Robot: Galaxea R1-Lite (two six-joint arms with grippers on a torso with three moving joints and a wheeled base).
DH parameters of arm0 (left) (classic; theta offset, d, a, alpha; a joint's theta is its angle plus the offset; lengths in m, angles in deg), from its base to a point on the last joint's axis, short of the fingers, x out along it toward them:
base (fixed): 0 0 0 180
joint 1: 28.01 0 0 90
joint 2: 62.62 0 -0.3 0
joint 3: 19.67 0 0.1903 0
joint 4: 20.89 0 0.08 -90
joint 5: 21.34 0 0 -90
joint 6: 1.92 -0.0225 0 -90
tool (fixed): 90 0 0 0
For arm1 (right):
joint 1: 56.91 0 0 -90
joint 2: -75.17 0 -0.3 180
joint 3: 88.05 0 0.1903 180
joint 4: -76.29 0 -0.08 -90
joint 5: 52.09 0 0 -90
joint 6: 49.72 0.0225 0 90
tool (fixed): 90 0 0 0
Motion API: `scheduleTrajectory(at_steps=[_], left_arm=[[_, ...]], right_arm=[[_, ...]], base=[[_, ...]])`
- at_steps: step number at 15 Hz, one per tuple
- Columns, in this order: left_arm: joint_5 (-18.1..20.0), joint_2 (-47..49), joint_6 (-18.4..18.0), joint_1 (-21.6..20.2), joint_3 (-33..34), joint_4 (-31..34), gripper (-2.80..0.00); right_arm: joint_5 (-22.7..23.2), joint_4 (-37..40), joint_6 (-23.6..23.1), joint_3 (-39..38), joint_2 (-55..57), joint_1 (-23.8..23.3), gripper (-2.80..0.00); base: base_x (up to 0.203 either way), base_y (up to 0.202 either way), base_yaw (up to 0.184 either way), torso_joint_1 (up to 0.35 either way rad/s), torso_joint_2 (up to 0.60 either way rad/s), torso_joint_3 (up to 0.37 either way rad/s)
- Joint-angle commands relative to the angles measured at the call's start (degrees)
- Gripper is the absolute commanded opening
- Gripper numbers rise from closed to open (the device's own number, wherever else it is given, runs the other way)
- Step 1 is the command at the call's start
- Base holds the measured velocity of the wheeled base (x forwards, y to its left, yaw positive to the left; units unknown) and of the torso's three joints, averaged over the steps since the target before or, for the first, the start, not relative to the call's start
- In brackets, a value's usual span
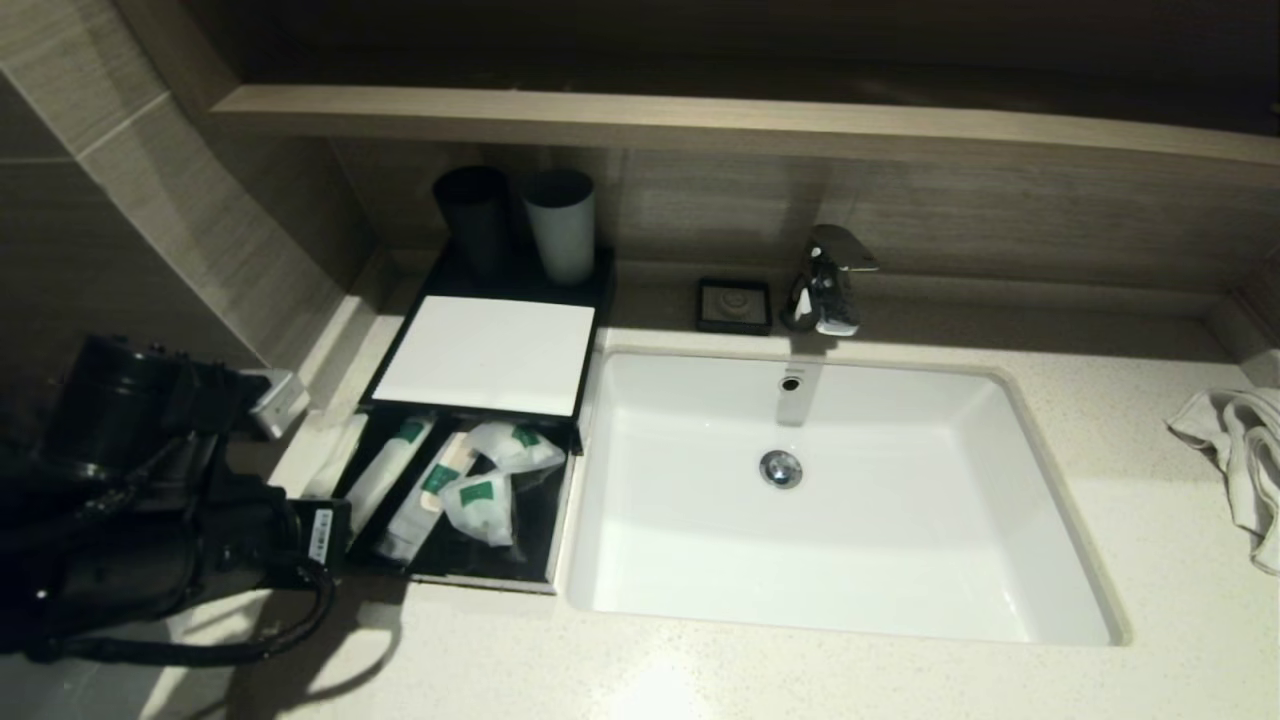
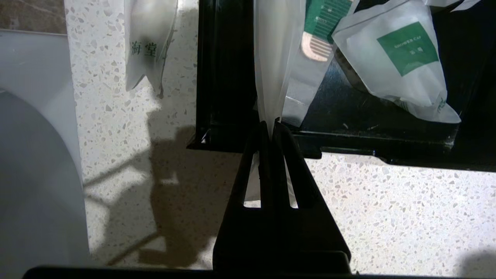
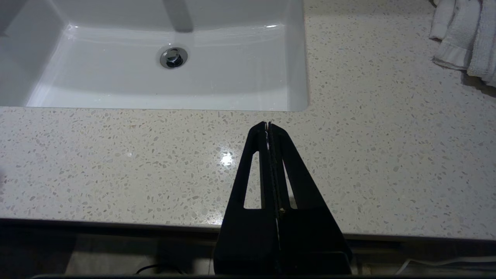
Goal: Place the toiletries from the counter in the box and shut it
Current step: Place the bathroom toiletry into the drawer
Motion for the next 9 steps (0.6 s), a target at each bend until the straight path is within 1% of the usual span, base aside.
scheduleTrajectory(at_steps=[1, 5, 9], left_arm=[[0.0, 2.8, 0.1, -0.1, -1.4, -0.3, -2.8], [0.1, 5.6, 0.0, -0.1, -3.3, -0.7, -2.8], [0.1, 8.6, 0.0, -0.1, -3.4, -4.3, -2.8]], right_arm=[[0.0, 0.0, 0.0, 0.0, 0.0, 0.0, -2.8], [0.0, 0.0, 0.0, 0.0, 0.0, 0.0, -2.8], [0.0, 0.0, 0.0, 0.0, 0.0, 0.0, -2.8]], base=[[0.0, 0.0, 0.0, 0.0, 0.0, 0.0], [0.0, 0.0, 0.0, 0.0, 0.0, 0.0], [0.0, 0.0, 0.0, 0.0, 0.0, 0.0]])
